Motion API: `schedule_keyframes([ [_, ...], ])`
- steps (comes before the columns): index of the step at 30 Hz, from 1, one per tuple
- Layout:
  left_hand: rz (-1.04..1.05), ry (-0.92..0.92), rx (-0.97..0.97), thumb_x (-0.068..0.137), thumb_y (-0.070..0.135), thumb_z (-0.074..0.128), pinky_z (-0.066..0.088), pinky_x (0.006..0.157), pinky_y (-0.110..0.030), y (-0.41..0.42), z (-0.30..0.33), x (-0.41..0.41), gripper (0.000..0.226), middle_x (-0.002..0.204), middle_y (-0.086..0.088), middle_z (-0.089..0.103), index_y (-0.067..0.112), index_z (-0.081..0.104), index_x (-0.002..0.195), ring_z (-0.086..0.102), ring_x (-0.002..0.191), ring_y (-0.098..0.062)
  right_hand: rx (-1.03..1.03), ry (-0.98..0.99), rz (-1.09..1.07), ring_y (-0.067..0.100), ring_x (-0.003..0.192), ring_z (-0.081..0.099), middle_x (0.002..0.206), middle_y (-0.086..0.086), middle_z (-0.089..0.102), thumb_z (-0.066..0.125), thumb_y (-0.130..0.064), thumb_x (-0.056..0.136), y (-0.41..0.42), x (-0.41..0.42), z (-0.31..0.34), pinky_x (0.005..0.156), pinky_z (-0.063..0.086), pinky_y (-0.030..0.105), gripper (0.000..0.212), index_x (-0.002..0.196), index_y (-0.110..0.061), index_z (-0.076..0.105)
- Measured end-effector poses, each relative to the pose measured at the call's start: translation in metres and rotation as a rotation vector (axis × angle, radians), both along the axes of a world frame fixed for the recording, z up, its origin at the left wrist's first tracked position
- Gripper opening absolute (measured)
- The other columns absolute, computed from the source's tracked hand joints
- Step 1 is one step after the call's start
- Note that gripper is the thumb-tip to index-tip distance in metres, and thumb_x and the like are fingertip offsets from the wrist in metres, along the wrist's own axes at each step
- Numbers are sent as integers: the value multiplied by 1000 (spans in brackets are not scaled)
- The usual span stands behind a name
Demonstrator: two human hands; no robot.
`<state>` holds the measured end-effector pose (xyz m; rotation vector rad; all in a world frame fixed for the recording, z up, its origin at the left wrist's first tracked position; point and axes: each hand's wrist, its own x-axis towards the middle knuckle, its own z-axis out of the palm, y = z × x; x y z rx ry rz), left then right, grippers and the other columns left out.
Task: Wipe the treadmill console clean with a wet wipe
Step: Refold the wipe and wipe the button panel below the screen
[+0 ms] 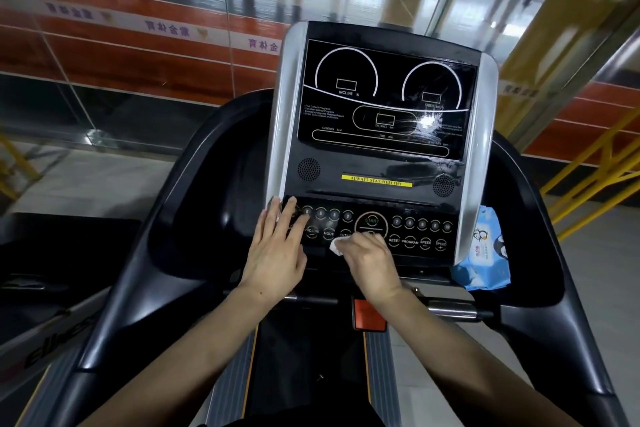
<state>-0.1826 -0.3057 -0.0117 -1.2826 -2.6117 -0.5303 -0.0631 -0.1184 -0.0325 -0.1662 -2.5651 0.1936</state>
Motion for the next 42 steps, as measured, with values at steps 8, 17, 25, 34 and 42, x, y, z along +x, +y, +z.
schedule_keyframes([
  [8,4,-47,30,95,18,56,11,130,-51,-11,-2,-2,66,173,-14,7,13,33,157,-6,161,-27,-54,77,-190,26,75,59,80,1,62,72,6,79,6,-48,42,74,49,40,25,92,-16,73],
  [17,20,-81,16,100,21,50,10,131,-43,-27,-5,-15,71,174,-9,-3,6,19,162,-5,161,-19,22,-31,-18,19,77,58,86,-5,64,78,3,81,-12,-19,11,76,52,36,25,89,-19,71],
  [25,39,-74,-39,101,25,45,0,130,-48,-36,-7,-16,77,173,-5,-14,8,5,164,-14,159,-21,-29,56,-129,24,72,54,81,-1,61,72,5,80,-25,-57,32,73,49,38,22,87,-16,70],
  [34,32,-67,-127,104,28,42,-3,130,-51,-42,-9,-24,77,171,0,-23,13,-4,164,-20,158,-24,37,-4,-29,23,76,59,84,-2,63,67,-4,86,-34,-50,19,76,52,41,15,88,-19,69],
  [42,26,-75,-138,105,31,39,-1,130,-52,-51,-14,-25,75,171,1,-23,13,-4,164,-21,158,-23,44,39,-38,23,78,60,89,-2,66,67,-1,89,-50,-58,12,76,52,40,15,91,-16,69],
])
